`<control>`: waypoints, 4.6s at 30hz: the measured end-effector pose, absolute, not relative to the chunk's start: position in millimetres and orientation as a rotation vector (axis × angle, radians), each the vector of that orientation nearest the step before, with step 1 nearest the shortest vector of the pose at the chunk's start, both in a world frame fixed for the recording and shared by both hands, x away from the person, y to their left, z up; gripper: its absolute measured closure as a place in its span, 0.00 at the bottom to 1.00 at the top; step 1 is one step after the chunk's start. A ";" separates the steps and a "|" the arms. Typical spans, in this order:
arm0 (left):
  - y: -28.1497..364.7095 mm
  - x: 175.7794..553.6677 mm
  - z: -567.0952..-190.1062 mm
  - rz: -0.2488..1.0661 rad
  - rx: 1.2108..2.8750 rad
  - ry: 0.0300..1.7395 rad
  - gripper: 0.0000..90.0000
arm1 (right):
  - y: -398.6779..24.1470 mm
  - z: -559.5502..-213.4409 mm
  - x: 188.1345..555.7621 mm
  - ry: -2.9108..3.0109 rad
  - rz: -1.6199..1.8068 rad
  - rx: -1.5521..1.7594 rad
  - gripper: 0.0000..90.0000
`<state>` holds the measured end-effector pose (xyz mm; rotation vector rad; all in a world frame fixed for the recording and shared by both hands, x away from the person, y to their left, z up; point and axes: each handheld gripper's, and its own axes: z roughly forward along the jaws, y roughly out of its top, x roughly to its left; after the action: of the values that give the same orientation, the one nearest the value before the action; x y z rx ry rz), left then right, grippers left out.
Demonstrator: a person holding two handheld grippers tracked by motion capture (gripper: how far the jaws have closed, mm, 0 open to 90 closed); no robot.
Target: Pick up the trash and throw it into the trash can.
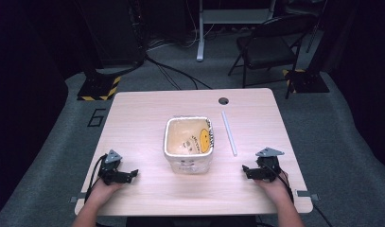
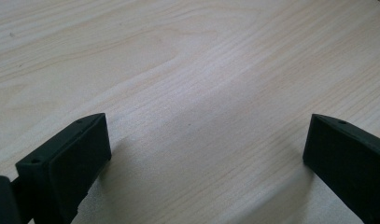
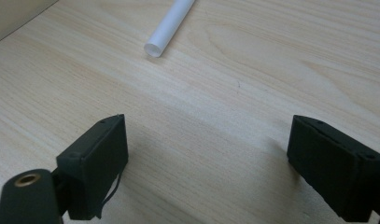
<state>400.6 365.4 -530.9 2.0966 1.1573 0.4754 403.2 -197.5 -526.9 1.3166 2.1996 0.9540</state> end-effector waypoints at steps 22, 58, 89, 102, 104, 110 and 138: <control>365.4 400.5 -530.9 0.475 2.096 1.159 0.01 | -202.5 -511.1 403.0 2.122 0.987 1.458 0.45; 365.5 400.6 -530.9 0.474 2.098 1.155 0.00 | -176.0 -477.2 413.5 2.119 1.026 1.414 0.53; 365.7 400.6 -530.9 0.473 2.099 1.153 0.00 | -142.0 -490.4 445.6 2.129 1.026 1.419 0.64; 365.8 400.6 -530.9 0.473 2.099 1.153 0.00 | -136.3 -499.5 458.1 2.101 1.000 1.423 0.64; 365.7 400.6 -530.9 0.473 2.099 1.153 0.00 | -133.9 -499.5 462.2 2.106 0.993 1.428 0.64; 365.8 400.6 -530.9 0.473 2.099 1.153 0.00 | -128.4 -503.4 470.3 2.124 0.968 1.444 0.64; 365.7 400.6 -530.9 0.473 2.099 1.153 0.00 | -109.8 -507.2 495.5 2.140 0.863 1.435 0.69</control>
<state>400.6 365.7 -530.9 2.0986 1.1533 0.4731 495.5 -109.8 -507.2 1.4347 2.1395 0.8633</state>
